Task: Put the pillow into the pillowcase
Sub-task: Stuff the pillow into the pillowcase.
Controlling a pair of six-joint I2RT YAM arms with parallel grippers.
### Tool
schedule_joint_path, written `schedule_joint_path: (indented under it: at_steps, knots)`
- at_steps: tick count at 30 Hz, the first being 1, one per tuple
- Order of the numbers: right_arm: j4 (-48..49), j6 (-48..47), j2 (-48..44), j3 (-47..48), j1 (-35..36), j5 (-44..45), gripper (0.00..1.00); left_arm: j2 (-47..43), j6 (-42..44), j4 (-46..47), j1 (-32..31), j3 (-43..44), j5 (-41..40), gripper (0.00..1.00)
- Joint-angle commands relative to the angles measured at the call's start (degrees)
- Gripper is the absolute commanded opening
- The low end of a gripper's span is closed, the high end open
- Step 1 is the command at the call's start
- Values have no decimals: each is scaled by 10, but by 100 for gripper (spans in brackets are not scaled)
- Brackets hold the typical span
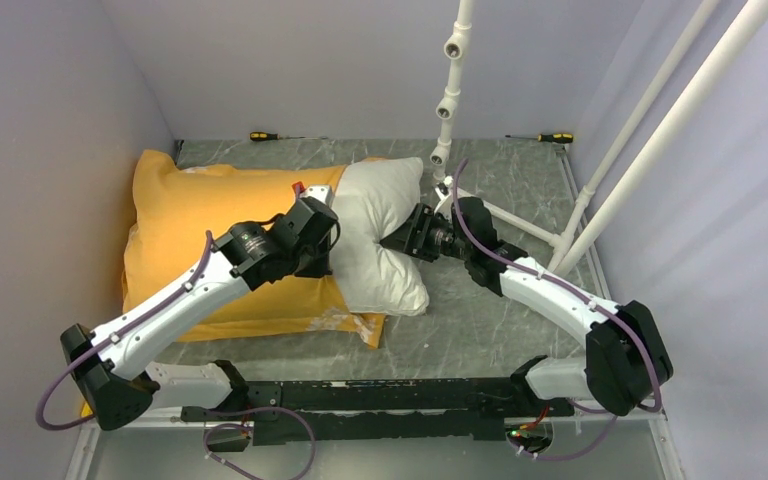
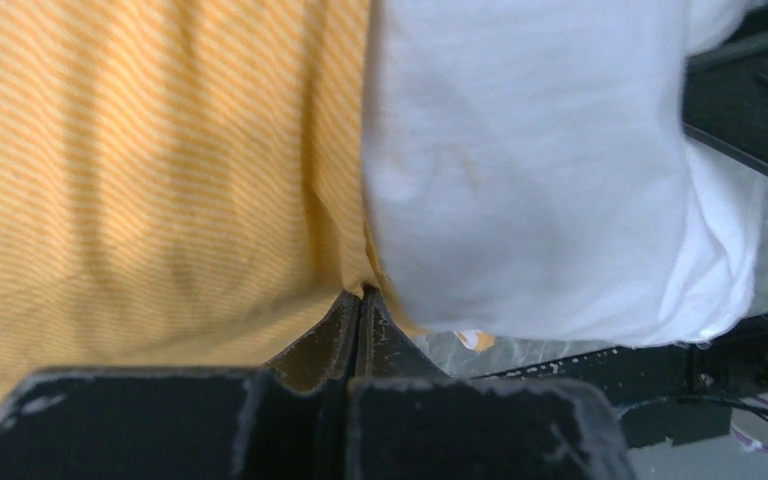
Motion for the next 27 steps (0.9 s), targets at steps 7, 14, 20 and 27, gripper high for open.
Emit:
schedule_joint_path:
  at_steps: [7,14,20,27]
  knots:
    - [167,68,27,-37,6,-91,0,-81,28,189,-1,-10,203,0]
    - [330,151,86,-42,57,-121,0,-77,19,261,-2,-2,312,0]
    - [518,218,158,-47,116,-117,0,-62,-1,295,-7,20,382,0]
    - [530,230,171,-65,128,-87,0,-54,22,38,-12,120,106,30]
